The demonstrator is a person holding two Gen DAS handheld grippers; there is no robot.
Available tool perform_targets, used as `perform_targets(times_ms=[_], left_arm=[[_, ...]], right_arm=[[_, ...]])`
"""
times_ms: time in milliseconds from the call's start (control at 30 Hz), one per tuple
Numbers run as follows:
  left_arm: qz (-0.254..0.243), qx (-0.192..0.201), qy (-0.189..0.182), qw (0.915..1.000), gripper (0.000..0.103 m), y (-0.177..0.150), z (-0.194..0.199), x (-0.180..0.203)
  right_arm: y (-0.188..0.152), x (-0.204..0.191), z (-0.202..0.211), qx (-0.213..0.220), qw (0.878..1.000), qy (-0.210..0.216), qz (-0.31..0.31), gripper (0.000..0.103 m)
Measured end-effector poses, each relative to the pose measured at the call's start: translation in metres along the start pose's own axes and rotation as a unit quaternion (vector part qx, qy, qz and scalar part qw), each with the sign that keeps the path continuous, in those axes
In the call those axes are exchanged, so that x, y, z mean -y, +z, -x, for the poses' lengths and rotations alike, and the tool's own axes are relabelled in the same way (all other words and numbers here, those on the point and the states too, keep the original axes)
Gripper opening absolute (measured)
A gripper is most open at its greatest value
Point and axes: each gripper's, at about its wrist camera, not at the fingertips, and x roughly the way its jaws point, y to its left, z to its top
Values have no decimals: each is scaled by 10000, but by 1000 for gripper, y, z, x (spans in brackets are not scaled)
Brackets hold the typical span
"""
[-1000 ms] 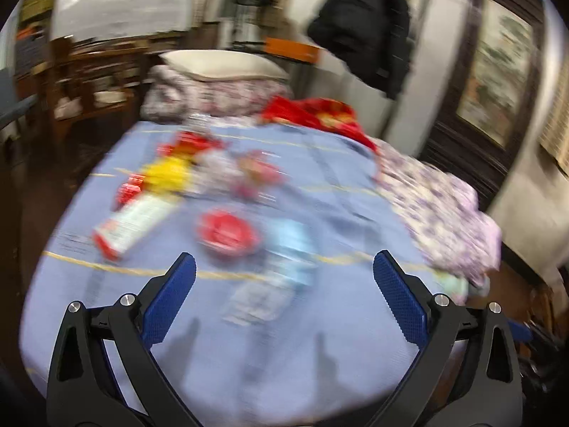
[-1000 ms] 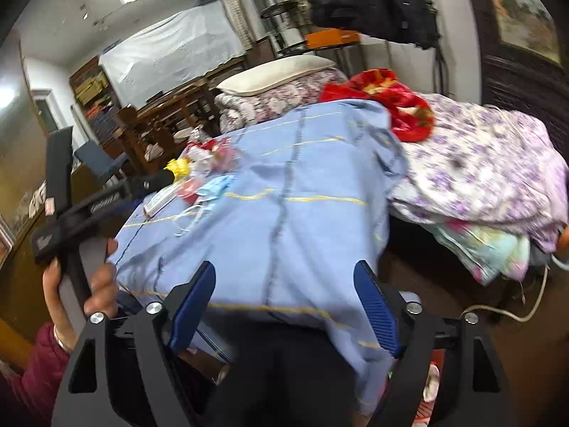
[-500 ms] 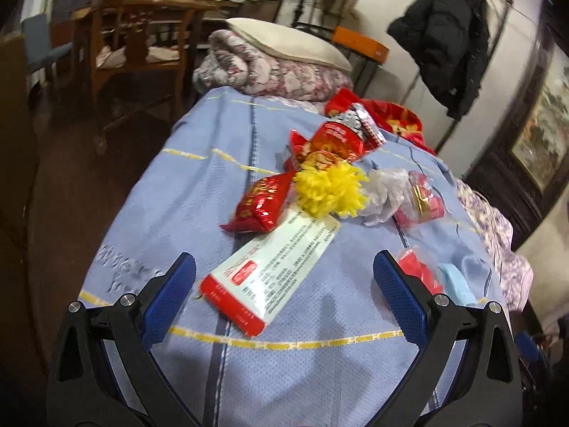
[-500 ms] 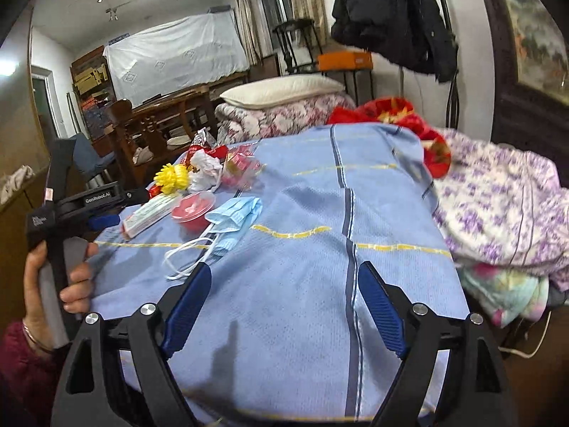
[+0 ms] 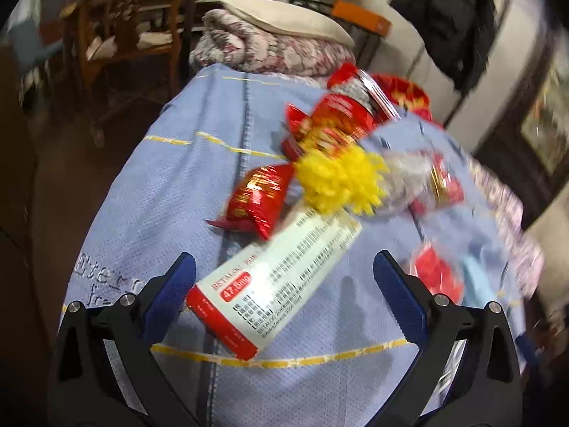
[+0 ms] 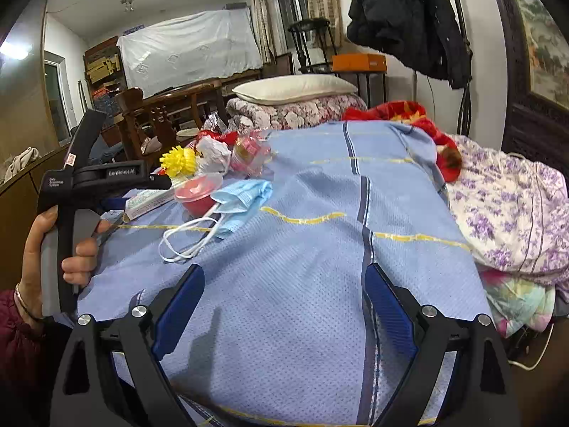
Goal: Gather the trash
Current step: 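Return both tools to the remaining trash on the bed, then grasp the blue face mask with right tool while left tool grasps the white medicine box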
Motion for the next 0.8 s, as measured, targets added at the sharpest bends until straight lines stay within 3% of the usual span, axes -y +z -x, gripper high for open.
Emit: perform_targets(times_ms=[167, 233, 300, 467, 567, 733, 800], left_arm=[[-969, -425, 405, 9936, 96, -17, -5, 30], [-1281, -425, 236, 9906, 96, -31, 6, 38], [-1255, -351, -41, 9915, 96, -39, 14, 35], [-505, -71, 36, 9987, 96, -29, 18, 14], [-97, -135, -48, 9999, 96, -19, 10, 7], [-629, -345, 807, 9941, 97, -18, -6, 27], [-670, -349, 850, 9935, 97, -18, -6, 26]], right_arm=[[0, 6, -4, -57, 9999, 36, -141, 90], [-2, 7, -2, -10, 9998, 44, -189, 90], [-2, 11, 0, 33, 9994, 128, -316, 90], [-2, 15, 4, 133, 9988, 204, -425, 90], [-3, 20, 3, 103, 9983, 237, -524, 90], [-2, 27, 0, 63, 9967, 341, -736, 90], [-2, 25, 0, 48, 9967, 332, -741, 90]])
